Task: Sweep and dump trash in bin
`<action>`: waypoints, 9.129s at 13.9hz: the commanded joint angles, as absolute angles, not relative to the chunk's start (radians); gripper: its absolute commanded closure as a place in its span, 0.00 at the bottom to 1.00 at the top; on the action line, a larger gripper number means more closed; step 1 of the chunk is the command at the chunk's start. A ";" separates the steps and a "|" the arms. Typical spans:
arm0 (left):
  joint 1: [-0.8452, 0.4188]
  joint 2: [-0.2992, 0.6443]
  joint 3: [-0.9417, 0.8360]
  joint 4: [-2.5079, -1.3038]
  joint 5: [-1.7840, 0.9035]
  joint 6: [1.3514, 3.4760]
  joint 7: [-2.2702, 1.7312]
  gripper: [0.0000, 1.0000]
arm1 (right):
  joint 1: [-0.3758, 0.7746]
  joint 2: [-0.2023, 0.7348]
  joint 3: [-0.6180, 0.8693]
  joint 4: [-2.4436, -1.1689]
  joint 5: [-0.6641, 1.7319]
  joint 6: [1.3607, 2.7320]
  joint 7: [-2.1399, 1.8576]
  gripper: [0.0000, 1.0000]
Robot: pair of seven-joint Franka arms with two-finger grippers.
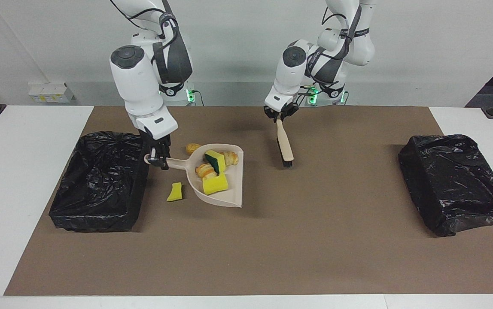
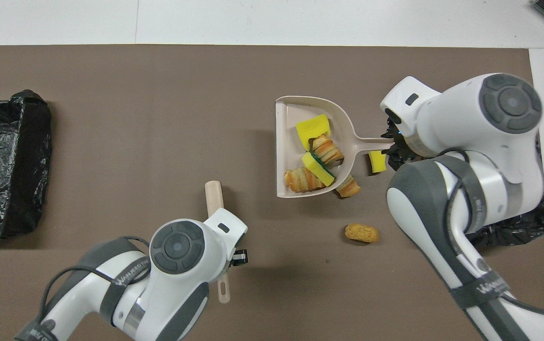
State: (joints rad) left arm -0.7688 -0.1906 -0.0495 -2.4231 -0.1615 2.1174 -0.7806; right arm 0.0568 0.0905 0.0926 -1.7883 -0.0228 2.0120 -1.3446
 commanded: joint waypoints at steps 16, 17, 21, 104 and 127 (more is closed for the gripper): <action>-0.735 -0.178 -0.025 -2.450 -0.141 2.275 -0.799 0.00 | -0.440 -0.012 0.087 -1.789 -0.193 1.977 -1.778 1.00; -0.683 -0.161 -0.025 -2.422 -0.140 2.279 -0.796 0.00 | -0.436 -0.012 0.098 -1.793 -0.259 1.974 -1.716 1.00; -0.552 -0.045 -0.023 -2.245 -0.140 2.226 -0.781 0.00 | -0.345 -0.006 0.101 -1.815 -0.446 1.939 -1.508 1.00; -0.103 0.064 -0.029 -1.698 0.009 1.809 0.098 0.00 | 0.600 0.640 0.189 -1.316 -0.078 1.967 0.816 0.54; -0.577 0.204 -0.029 -2.040 0.003 2.338 -0.357 0.00 | 0.216 0.229 0.187 -1.500 -0.078 1.885 0.683 0.00</action>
State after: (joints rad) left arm -0.5509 0.2325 -0.0493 -1.9876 -0.0103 2.3028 -0.3165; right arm 0.2383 0.2644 0.1753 -1.4687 -0.0981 1.9021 0.7113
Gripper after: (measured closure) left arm 0.000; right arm 0.000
